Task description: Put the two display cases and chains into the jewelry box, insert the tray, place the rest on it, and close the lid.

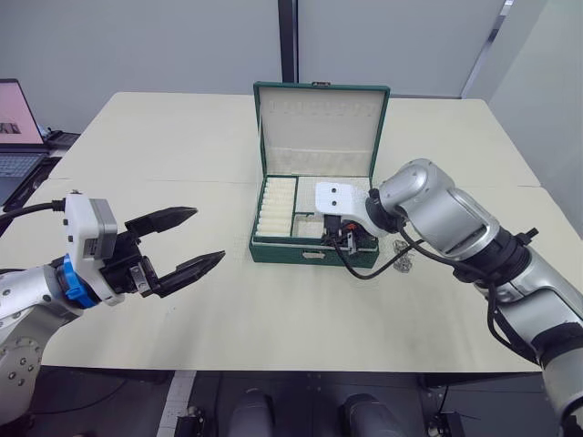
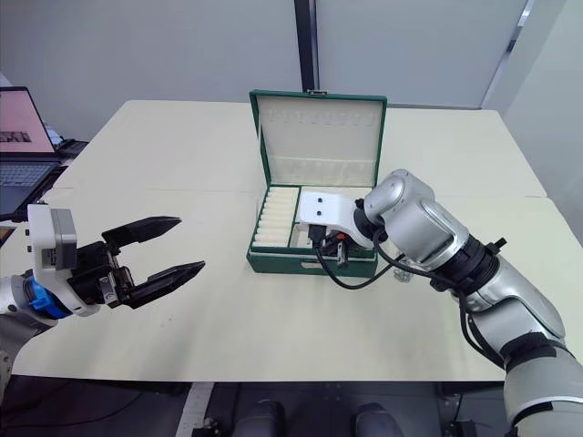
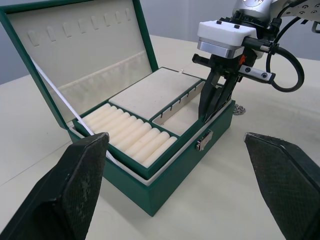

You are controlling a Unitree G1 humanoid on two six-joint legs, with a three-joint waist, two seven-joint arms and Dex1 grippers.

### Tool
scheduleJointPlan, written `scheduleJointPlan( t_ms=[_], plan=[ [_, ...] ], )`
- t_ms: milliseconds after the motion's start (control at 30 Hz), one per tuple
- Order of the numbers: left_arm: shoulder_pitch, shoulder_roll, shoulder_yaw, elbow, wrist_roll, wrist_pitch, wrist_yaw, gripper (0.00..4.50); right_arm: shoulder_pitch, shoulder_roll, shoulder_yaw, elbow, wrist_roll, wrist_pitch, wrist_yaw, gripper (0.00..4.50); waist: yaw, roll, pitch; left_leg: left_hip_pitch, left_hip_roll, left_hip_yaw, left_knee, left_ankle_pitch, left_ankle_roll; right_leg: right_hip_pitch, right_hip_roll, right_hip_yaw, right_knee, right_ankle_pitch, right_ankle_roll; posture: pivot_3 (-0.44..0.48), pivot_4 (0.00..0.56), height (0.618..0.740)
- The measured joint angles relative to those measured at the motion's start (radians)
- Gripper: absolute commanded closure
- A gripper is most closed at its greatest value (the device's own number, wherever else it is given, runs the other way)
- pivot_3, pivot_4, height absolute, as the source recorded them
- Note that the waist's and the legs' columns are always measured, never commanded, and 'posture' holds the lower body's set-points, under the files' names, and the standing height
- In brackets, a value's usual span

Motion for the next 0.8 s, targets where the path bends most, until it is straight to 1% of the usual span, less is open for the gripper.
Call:
scheduleJointPlan(
  t_ms=[267,567,800],
  plan=[
    [0.000,0.000,-0.006,0.002,0.003,-0.001,-0.005,0.00,0.009,0.009,0.000,0.008,0.014,-0.002,-0.029,4.49,0.000,0.000,0.000,0.000,0.000,0.000,0.000,0.000,0.000,0.000,0.000,0.000,0.000,0.000,0.000,0.000,0.150,0.740],
    [-0.001,-0.001,-0.010,0.004,0.011,-0.006,-0.017,0.00,-0.003,0.008,-0.033,0.021,0.050,0.000,-0.023,4.49,0.000,0.000,0.000,0.000,0.000,0.000,0.000,0.000,0.000,0.000,0.000,0.000,0.000,0.000,0.000,0.000,0.150,0.740],
    [-0.007,-0.001,-0.018,0.005,0.015,-0.007,-0.018,0.00,-0.004,0.009,-0.033,0.023,0.056,0.000,-0.027,4.49,0.000,-0.001,0.001,0.000,0.000,0.000,0.000,0.000,0.000,0.000,0.000,0.000,0.000,0.000,0.000,0.000,0.150,0.740]
  ],
)
